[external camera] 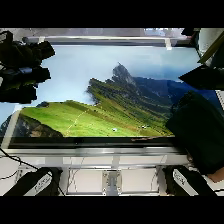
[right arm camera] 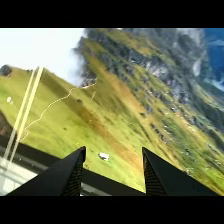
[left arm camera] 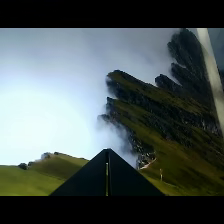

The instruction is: Fold the clothes and pants, and hang the long-sleeved shirts on hangers.

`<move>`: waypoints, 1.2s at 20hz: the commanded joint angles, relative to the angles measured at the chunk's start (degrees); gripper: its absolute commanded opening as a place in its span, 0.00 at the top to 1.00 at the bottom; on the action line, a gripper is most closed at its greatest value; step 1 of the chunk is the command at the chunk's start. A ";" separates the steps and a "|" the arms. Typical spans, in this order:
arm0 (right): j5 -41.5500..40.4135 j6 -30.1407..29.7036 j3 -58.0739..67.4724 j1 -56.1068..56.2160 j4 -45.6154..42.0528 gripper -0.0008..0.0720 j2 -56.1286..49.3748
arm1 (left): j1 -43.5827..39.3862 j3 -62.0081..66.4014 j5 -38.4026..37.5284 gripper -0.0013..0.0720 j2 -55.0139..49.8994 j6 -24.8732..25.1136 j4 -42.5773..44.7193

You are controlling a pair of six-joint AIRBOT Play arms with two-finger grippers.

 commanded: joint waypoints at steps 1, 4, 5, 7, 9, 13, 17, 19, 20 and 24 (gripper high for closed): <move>-1.07 0.04 0.04 5.55 -0.22 0.43 0.00 | -0.04 -0.02 0.02 0.96 0.02 0.02 0.00; -2.38 0.04 0.04 7.21 -0.39 0.43 -0.02 | -0.04 -0.02 0.02 0.96 0.02 0.02 0.00; -2.49 0.04 0.04 7.21 -0.39 0.43 -0.02 | -0.04 -0.02 0.02 0.96 0.02 0.02 0.02; -2.82 0.04 0.04 7.19 -0.74 0.43 -0.02 | -0.04 -0.02 0.02 0.96 0.02 0.02 0.02; -2.93 0.04 0.04 7.21 -1.27 0.43 -0.11 | -0.04 -0.02 0.02 0.96 0.02 0.02 0.00; -2.93 0.02 -0.31 7.19 -2.14 0.43 -0.39 | 0.04 -0.02 3.48 0.95 -0.68 0.04 1.99; -3.43 0.04 -0.31 7.19 -5.35 0.43 -1.57 | 6.54 -0.02 4.50 0.30 -6.08 -14.08 15.02; -5.14 0.04 -0.31 7.19 -5.49 0.43 -2.97 | 14.49 -0.02 4.59 0.13 -10.93 -22.93 12.96; -6.25 0.04 -0.31 7.19 -5.46 0.43 -3.80 | 18.95 -0.02 5.07 0.13 -13.60 -23.65 8.46; -10.29 0.11 -0.31 7.21 -5.40 0.43 -8.85 | 32.76 -0.02 9.29 0.13 -22.58 -23.56 -12.09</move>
